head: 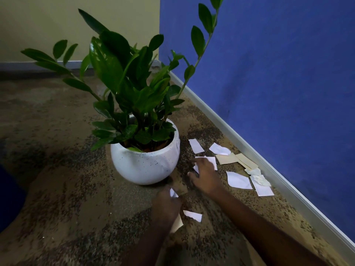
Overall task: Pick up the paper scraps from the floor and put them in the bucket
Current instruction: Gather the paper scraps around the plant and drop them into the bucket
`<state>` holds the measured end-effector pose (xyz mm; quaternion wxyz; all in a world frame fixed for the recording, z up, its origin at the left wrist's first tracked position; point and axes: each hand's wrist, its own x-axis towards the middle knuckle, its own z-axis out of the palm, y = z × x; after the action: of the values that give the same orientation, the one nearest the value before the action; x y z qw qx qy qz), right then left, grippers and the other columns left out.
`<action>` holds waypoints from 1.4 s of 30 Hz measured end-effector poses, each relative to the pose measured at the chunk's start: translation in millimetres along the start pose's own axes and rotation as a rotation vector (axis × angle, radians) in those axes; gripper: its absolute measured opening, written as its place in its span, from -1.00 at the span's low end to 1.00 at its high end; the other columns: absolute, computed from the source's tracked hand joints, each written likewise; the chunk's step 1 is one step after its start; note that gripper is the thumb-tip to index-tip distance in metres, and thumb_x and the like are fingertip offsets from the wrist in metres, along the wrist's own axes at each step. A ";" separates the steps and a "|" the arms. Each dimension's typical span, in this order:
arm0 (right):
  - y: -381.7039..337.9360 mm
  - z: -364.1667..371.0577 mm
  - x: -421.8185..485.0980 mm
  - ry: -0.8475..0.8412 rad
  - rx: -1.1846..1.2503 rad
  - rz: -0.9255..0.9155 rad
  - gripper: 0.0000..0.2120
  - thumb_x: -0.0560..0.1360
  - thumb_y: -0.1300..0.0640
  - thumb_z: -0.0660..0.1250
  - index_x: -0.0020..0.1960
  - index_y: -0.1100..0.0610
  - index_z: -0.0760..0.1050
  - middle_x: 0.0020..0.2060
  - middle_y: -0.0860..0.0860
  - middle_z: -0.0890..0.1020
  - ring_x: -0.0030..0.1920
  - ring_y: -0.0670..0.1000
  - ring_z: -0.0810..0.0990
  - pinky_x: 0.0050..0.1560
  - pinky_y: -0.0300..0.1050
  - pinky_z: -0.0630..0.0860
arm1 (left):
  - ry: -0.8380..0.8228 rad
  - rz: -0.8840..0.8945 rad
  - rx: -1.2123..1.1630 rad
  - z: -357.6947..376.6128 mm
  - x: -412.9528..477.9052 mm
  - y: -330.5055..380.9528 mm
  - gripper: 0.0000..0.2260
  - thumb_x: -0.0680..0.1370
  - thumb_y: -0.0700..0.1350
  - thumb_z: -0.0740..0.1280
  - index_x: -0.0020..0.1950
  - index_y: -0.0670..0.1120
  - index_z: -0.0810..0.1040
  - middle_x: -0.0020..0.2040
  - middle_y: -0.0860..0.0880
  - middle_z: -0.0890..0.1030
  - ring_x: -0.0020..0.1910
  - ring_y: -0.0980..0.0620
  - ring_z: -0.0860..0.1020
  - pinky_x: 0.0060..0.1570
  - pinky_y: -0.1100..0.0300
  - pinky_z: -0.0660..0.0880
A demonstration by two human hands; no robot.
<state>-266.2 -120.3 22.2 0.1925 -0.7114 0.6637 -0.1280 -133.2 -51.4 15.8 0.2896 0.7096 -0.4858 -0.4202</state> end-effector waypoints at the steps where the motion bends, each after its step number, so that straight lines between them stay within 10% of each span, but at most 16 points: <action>1: 6.0 -2.3 10.2 -0.037 -0.093 0.050 -0.38 0.51 -0.07 0.27 0.48 0.10 0.16 0.48 0.10 0.20 0.48 0.16 0.16 0.44 0.03 0.24 | -0.012 0.071 0.140 -0.2 0.1 -0.6 -0.82 0.54 -0.23 0.23 0.10 -0.15 0.55 0.07 -0.14 0.61 0.09 -0.07 0.56 0.13 0.10 0.48; 6: 27.4 -4.0 40.0 -0.273 -0.245 0.241 -0.28 0.48 -0.28 0.18 0.52 -0.12 -0.04 0.55 0.12 -0.04 0.52 0.29 -0.05 0.47 0.27 0.11 | -0.279 0.302 0.599 5.8 -0.6 -3.0 -0.60 0.49 0.01 0.34 0.31 0.04 0.43 0.30 -0.01 0.46 0.29 -0.01 0.42 0.24 0.12 0.41; 15: 30.4 18.4 6.4 -0.003 -0.736 -0.039 -0.51 0.57 0.02 0.14 0.44 0.21 0.24 0.29 0.38 0.43 0.20 0.39 0.50 0.07 0.15 0.56 | -0.250 0.403 0.873 12.5 -4.6 -7.8 -0.70 0.56 0.04 0.23 0.25 -0.04 0.46 0.31 -0.10 0.40 0.28 -0.09 0.39 0.20 0.06 0.42; 23: 22.2 17.9 -47.0 -0.096 -0.426 -0.132 -0.45 0.56 0.18 0.07 0.52 0.01 0.04 0.46 0.06 0.33 0.33 0.08 0.46 0.31 -0.07 0.39 | -0.210 0.378 0.823 -11.5 -13.9 -15.2 -0.67 0.60 0.06 0.10 0.27 -0.04 0.47 0.29 -0.07 0.49 0.28 -0.07 0.44 0.19 0.11 0.42; 29: -39.3 8.1 -69.0 0.025 0.159 -0.126 -0.61 0.58 0.26 0.12 0.35 -0.01 0.41 0.12 0.06 0.65 0.02 0.03 0.62 -0.11 -0.20 0.45 | -0.038 0.273 0.679 -84.0 -13.6 -20.4 -0.65 0.60 0.13 0.12 0.05 -0.07 0.57 0.09 -0.09 0.61 0.11 -0.06 0.56 0.06 0.13 0.43; 37: -137.7 2.4 -66.4 -0.107 0.364 -0.117 -0.64 0.59 0.21 0.17 0.37 0.15 0.38 0.30 0.06 0.53 0.27 0.00 0.49 -0.06 -0.51 0.26 | 0.096 0.253 0.857 -193.8 -31.7 -14.9 -0.68 0.58 0.13 0.14 0.07 -0.05 0.54 0.10 -0.05 0.61 0.13 -0.05 0.55 0.02 0.13 0.48; 42: -214.1 -7.6 -62.7 -0.127 0.442 -0.189 -0.64 0.58 0.20 0.19 0.37 0.17 0.36 0.28 0.11 0.53 0.10 -0.05 0.51 -0.16 -0.37 0.48 | 0.197 0.274 0.931 -276.2 -44.8 14.0 -0.68 0.57 0.08 0.18 0.18 -0.08 0.53 0.20 -0.09 0.56 0.21 -0.08 0.51 0.11 0.07 0.46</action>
<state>-83.3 -49.2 128.5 0.3721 -0.7174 0.5368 -0.2425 95.2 -13.9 173.8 0.0391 0.7295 -0.6812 -0.0478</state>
